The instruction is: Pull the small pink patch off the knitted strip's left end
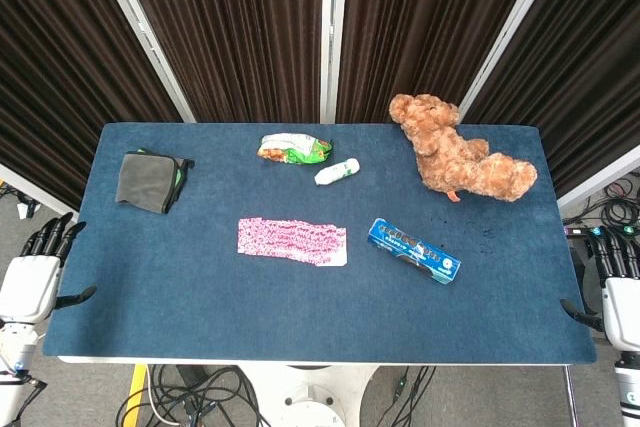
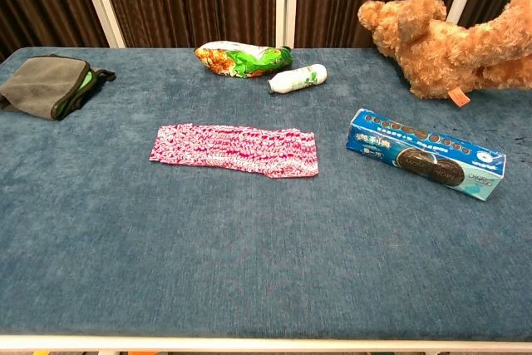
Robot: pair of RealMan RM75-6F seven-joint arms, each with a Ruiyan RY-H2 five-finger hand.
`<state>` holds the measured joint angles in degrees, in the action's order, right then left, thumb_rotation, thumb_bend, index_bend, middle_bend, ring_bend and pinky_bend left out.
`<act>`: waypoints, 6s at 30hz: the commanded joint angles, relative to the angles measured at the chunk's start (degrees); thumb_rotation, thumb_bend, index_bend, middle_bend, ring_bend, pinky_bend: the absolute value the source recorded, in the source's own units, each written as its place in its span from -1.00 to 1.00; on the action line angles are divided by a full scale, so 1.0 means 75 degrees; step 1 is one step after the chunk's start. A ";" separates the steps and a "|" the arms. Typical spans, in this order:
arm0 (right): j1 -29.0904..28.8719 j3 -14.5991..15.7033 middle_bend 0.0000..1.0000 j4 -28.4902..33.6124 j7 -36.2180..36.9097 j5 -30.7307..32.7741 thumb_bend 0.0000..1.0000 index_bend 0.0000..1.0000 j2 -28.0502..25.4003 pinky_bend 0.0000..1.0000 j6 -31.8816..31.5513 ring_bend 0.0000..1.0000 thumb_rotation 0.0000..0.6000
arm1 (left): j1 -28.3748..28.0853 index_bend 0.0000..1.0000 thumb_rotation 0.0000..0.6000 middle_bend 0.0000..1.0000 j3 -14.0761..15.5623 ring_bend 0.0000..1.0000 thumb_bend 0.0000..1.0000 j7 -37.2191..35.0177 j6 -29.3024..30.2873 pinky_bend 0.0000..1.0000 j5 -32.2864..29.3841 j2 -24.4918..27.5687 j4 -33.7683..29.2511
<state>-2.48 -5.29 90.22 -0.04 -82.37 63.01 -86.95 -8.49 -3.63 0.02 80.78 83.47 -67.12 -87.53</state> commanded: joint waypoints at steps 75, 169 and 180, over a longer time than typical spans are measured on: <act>-0.0283 -0.0543 -1.00 0.0438 0.0453 0.0680 -0.98 -1.00 -0.0594 -1.00 0.0463 -1.00 1.00 | -0.4702 -0.69 1.00 1.00 -0.0481 0.89 0.01 0.3046 -0.5461 0.89 -0.2575 -0.3429 0.1887; -0.0417 -0.0317 -1.00 0.0403 0.1150 0.0517 -0.97 -1.00 -0.0599 -1.00 0.0895 -1.00 1.00 | -0.4054 -0.69 1.00 1.00 0.0347 0.89 0.06 0.3257 -0.3917 0.89 -0.3314 -0.2912 0.0507; -0.0400 -0.0298 -1.00 0.0530 0.1045 0.0473 -0.97 -1.00 -0.0636 -1.00 0.0828 -1.00 1.00 | -0.4184 -0.69 1.00 1.00 0.0132 0.89 0.06 0.3382 -0.3900 0.89 -0.3268 -0.3047 0.0733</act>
<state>-5.50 -7.57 94.26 7.78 -78.92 58.23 -80.83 -39.34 -2.18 24.88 52.05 59.45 -89.41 -82.77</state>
